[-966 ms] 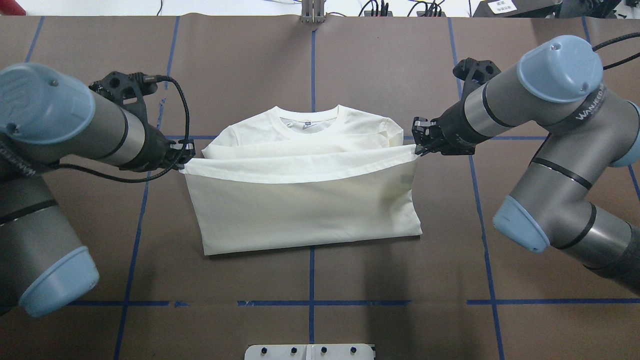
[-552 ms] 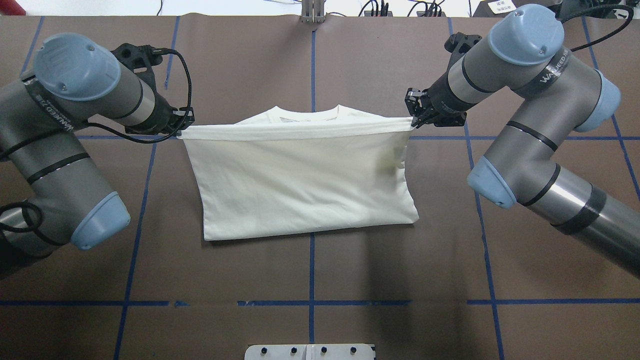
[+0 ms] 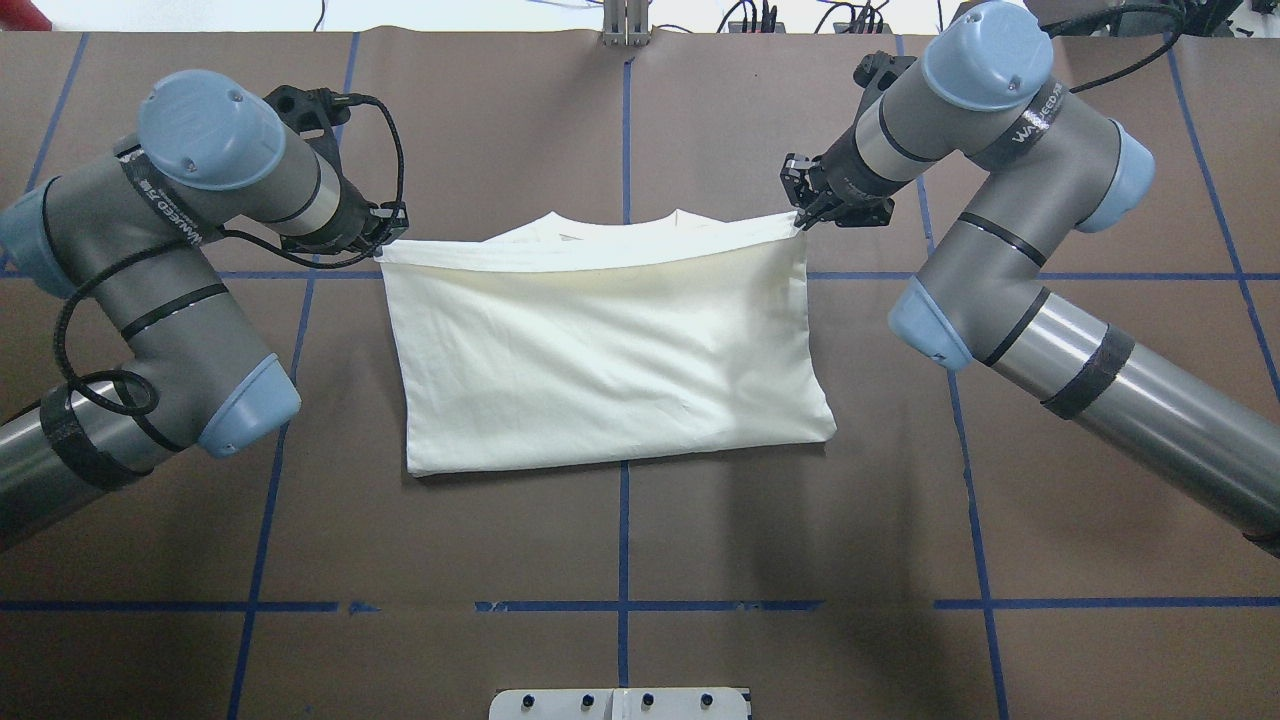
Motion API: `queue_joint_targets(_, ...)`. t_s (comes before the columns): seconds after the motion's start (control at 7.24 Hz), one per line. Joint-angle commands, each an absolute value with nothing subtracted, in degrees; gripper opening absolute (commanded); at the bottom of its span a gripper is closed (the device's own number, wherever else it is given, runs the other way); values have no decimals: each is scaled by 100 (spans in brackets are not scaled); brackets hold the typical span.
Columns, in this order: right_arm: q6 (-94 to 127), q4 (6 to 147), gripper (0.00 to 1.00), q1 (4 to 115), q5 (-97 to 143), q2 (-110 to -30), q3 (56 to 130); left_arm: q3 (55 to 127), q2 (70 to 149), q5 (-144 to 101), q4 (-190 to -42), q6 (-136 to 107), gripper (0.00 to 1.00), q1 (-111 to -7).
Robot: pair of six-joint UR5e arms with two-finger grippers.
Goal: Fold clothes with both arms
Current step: 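Lay the hem down at the collar and open both grippers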
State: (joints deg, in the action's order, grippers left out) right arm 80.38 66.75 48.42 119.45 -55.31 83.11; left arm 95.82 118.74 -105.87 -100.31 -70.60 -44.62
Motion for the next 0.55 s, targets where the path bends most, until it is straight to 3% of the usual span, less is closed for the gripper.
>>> queue_joint_targets(0.0, 8033, 6627, 0, 4808, 11944, -5336, 8043, 9344, 12049, -10582, -10098, -7346, 0, -4447)
queue_joint_targets(0.41, 7998, 6618, 0, 4790, 11953, -5326, 7989, 9299, 12120, -10582, -10099, -7497, 0, -4421)
